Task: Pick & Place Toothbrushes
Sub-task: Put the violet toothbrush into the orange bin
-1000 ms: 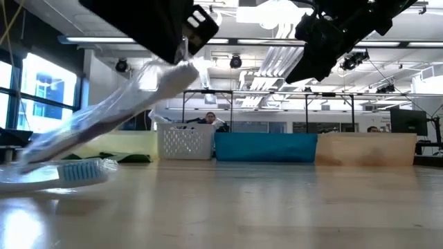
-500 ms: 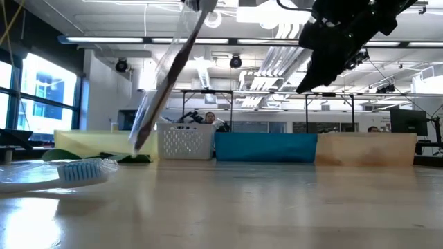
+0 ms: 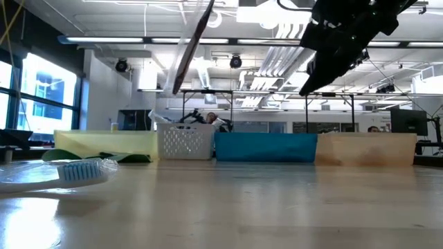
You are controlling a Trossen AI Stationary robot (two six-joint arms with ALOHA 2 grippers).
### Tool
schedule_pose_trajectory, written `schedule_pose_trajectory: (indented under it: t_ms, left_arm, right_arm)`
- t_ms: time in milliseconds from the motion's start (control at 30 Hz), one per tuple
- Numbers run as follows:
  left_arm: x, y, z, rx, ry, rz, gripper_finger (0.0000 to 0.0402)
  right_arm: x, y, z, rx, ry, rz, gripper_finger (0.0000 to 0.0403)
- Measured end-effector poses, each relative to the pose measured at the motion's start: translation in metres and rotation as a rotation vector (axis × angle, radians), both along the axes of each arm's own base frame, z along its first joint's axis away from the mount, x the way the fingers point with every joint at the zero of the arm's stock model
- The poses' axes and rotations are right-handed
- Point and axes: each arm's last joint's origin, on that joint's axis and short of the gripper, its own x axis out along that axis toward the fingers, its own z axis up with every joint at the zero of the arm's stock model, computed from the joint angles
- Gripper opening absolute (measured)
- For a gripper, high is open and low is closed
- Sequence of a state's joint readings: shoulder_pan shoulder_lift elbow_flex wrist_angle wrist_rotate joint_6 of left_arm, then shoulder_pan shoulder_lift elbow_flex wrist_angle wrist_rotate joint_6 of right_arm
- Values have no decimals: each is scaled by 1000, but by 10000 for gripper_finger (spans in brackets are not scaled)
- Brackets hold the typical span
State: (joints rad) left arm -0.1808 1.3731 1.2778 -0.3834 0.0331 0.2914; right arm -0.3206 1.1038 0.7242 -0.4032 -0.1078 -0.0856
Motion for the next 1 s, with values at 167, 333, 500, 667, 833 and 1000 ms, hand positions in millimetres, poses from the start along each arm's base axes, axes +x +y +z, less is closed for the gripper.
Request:
schedule_pose_trajectory:
  t_ms: [167,333,500,667,833,1000]
  left_arm:
    - [-7,22,17,14,-95,58,0]
    - [-17,43,30,25,-155,124,0]
    - [-20,61,36,26,-192,186,0]
    - [-20,73,37,22,-200,210,0]
    - [-20,73,37,16,-205,198,0]
    - [-20,73,37,15,-205,197,0]
  right_arm:
    - [6,-2,8,-66,-94,43,2]
    - [14,-4,19,-134,-227,83,2]
    - [21,-4,33,-167,-391,125,27]
    - [32,-1,40,-105,-533,186,108]
    - [53,10,31,-91,-573,250,188]
    - [77,23,17,-94,-630,292,217]
